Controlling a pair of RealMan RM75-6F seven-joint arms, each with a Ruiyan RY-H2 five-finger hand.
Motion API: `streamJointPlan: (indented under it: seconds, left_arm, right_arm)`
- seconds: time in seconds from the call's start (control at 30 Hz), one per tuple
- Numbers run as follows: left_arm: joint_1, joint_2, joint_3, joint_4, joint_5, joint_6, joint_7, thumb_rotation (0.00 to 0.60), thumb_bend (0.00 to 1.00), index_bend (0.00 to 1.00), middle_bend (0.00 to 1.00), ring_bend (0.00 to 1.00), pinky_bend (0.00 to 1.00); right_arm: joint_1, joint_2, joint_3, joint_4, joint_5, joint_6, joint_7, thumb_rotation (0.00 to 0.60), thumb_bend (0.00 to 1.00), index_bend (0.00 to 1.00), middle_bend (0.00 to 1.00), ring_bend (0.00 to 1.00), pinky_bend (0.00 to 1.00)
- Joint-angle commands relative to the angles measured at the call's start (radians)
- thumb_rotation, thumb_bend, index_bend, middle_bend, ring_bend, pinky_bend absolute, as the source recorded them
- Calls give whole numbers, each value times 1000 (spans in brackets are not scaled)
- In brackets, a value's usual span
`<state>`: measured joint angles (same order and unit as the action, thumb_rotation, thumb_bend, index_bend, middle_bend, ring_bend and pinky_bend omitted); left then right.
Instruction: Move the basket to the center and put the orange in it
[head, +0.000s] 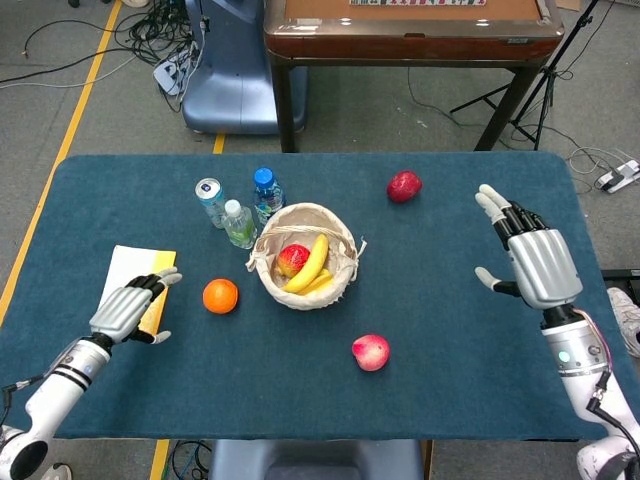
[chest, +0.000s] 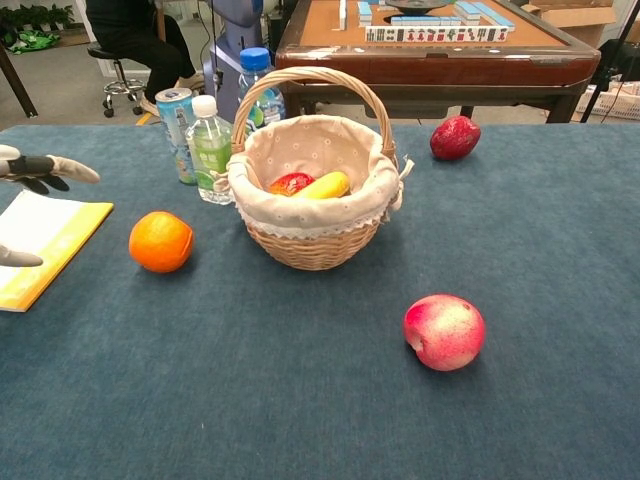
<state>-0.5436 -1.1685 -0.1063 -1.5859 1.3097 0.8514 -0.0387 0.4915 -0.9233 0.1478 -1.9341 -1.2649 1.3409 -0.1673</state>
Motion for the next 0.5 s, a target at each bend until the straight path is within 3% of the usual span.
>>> streamJointPlan:
  seconds: [0.03, 0.3, 0.5]
  left_arm:
    - [-57, -56, -24, 12, -90, -58, 79, 600, 213, 115, 71, 134, 131]
    - [-143, -139, -46, 68, -247, -122, 175, 600, 204, 120, 74, 143, 139]
    - [-186, -198, -54, 96, -366, -111, 248, 600, 201, 138, 140, 225, 177]
  right_arm:
    - [-12, 9, -2, 0, -10, -7, 14, 600, 167, 30, 76, 125, 267]
    - [-44, 25, 2, 6, -25, -9, 36, 600, 167, 30, 76, 125, 267]
    - [-63, 36, 7, 10, -27, -14, 48, 600, 167, 30, 76, 125, 267]
